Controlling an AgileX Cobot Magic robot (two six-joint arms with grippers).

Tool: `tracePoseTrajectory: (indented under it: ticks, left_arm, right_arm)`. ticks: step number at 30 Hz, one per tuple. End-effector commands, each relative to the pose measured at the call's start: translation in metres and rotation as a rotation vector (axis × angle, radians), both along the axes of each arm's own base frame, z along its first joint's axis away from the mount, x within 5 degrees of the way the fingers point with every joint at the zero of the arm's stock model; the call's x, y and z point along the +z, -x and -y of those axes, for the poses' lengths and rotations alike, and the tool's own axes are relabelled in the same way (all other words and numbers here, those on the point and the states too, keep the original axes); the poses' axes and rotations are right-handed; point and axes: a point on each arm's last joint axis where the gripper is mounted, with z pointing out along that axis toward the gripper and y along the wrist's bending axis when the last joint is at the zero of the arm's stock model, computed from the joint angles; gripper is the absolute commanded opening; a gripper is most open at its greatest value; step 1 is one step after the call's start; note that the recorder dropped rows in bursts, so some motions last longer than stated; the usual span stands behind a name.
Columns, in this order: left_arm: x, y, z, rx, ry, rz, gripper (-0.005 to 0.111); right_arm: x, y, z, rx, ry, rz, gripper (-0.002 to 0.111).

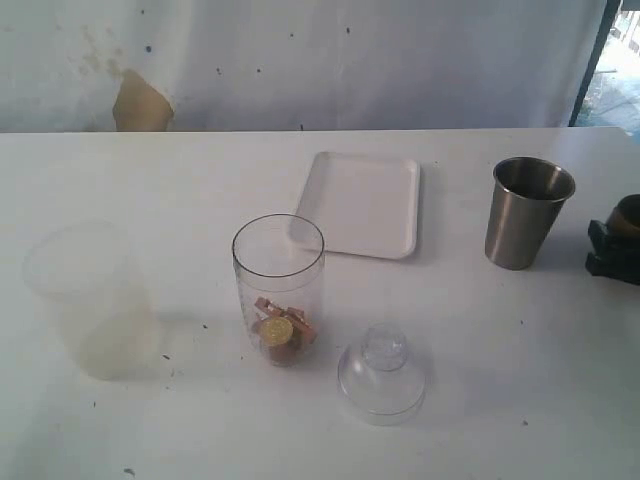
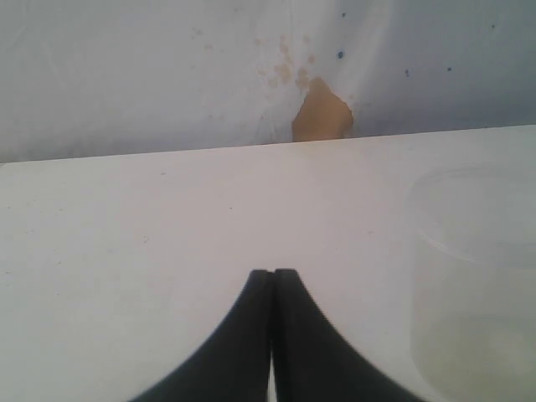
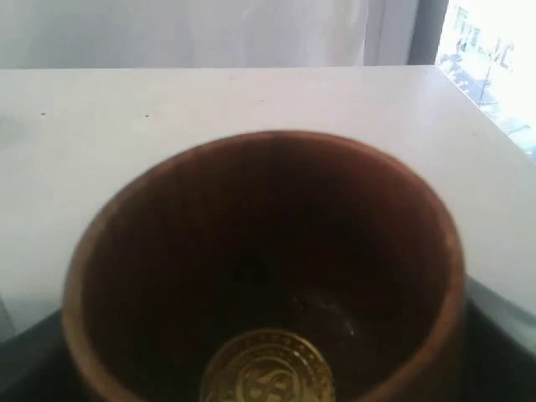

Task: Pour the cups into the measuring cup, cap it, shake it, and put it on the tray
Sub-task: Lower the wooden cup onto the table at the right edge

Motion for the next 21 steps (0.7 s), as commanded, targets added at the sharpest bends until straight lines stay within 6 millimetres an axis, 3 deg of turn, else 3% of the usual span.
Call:
tracePoseTrajectory:
  ticks: [1,6,8,21]
  left_arm:
    - [0.0002,-0.0002,0.0002,-0.001,0.011,0.002,0.0]
    - [0.0002,-0.0002,0.0002,-0.001,0.011,0.002,0.0]
    - [0.0002,-0.0002,0.0002,-0.001,0.011,0.002,0.0]
    - [0.0002,-0.0002,0.0002,-0.001,0.011,0.002,0.0]
  right_arm:
    - [-0.0034,0.0023,0.002,-0.006,-0.01,-0.032,0.036]
    - [-0.0049,0.0027,0.0027,-0.014,-0.01,-0.049,0.071]
    - [-0.005,0.0027,0.0024,-0.01,-0.009,-0.051,0.078]
    - [-0.0074,0.0035,0.0004,0.011,-0.015,-0.078,0.079]
